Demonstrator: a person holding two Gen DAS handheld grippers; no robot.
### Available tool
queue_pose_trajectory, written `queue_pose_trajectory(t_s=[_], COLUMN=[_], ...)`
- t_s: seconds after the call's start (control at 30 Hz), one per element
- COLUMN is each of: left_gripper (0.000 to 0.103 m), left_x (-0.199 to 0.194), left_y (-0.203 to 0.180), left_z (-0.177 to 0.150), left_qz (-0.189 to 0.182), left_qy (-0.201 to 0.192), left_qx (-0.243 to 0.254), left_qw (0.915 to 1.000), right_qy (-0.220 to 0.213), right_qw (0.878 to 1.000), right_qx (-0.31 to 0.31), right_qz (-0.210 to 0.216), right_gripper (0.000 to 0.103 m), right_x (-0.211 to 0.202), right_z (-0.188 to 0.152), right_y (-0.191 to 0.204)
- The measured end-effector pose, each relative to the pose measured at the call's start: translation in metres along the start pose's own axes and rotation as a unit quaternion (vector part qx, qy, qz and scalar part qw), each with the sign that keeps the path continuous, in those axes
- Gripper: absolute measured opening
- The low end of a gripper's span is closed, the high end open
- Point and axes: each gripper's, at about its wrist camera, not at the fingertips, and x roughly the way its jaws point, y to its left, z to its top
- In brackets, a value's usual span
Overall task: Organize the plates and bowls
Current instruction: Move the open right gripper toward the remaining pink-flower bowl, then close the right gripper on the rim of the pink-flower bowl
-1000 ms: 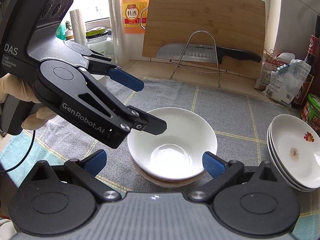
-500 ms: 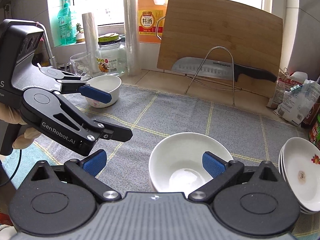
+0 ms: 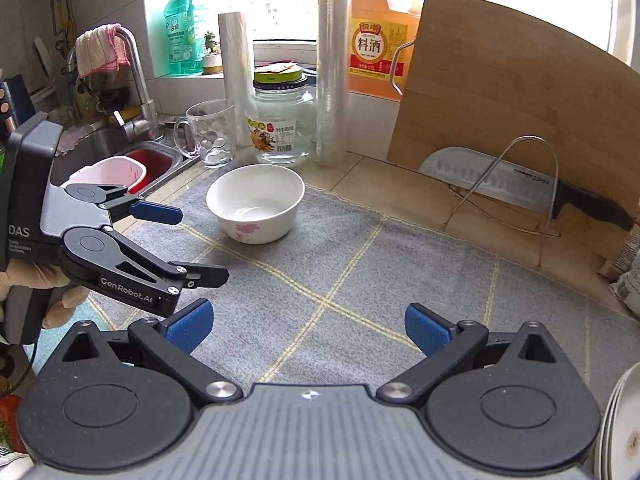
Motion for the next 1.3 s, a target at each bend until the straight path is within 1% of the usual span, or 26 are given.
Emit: queue_pose_trajectory(t_s=[0.13, 0.2, 0.3, 0.43, 0.53, 0.73, 0.87, 1.1, 1.3], left_gripper=[0.098, 0.098, 0.099, 0.098, 0.098, 0.098, 0.098, 0.097, 0.093], left_x=[0.012, 0.017, 0.023, 0.028, 0.032, 0.038, 0.041, 0.044, 0.045], left_y=[0.007, 0.007, 0.007, 0.009, 0.012, 0.019, 0.018, 0.018, 0.016], left_z=[-0.001, -0.001, 0.0, 0.002, 0.003, 0.004, 0.005, 0.006, 0.009], left_qz=[0.009, 0.016, 0.019, 0.017, 0.021, 0.017, 0.015, 0.011, 0.008], left_qy=[-0.004, -0.007, -0.012, -0.02, -0.024, -0.028, -0.034, -0.045, -0.053], left_qx=[-0.004, 0.001, 0.005, 0.009, 0.012, 0.009, 0.017, 0.017, 0.026], left_qw=[0.9999, 0.9998, 0.9997, 0.9996, 0.9994, 0.9994, 0.9992, 0.9988, 0.9982], right_qy=[0.007, 0.011, 0.02, 0.03, 0.044, 0.055, 0.059, 0.067, 0.068], right_qw=[0.999, 0.999, 0.999, 0.997, 0.996, 0.993, 0.992, 0.991, 0.99], right_qx=[-0.006, -0.015, -0.029, -0.043, -0.041, -0.047, -0.042, -0.034, -0.024], right_qz=[0.031, 0.04, 0.042, 0.055, 0.071, 0.094, 0.106, 0.114, 0.122], right_gripper=[0.103, 0.103, 0.103, 0.103, 0.103, 0.103, 0.103, 0.103, 0.1], right_x=[0.021, 0.031, 0.048, 0.07, 0.09, 0.122, 0.137, 0.156, 0.166], right_z=[0.025, 0.036, 0.05, 0.064, 0.075, 0.092, 0.099, 0.105, 0.11], right_y=[0.004, 0.006, 0.007, 0.006, 0.005, 0.006, 0.007, 0.006, 0.004])
